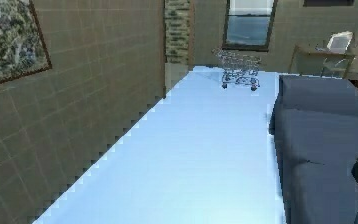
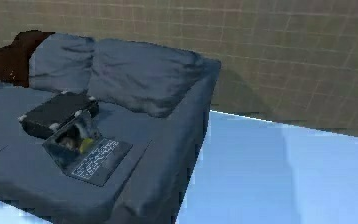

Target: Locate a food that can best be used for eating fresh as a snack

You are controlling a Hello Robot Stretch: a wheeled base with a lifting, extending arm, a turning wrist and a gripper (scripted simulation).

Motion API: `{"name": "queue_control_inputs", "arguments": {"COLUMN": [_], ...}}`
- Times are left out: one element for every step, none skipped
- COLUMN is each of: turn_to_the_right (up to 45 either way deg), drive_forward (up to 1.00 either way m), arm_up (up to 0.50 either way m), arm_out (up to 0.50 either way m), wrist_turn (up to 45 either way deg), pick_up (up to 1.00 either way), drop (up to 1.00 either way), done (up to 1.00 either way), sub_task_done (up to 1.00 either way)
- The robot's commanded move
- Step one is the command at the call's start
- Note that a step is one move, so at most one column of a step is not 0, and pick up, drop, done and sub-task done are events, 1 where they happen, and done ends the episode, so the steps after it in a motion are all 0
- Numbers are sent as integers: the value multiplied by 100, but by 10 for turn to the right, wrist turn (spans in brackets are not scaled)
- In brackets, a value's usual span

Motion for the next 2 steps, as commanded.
{"name": "queue_control_inputs", "arguments": {"turn_to_the_right": [0,0], "drive_forward": [100,100], "arm_up": [0,0], "arm_out": [0,0], "wrist_turn": [0,0], "pick_up": [0,0], "drop": [0,0], "done": [0,0], "sub_task_done": [0,0]}}
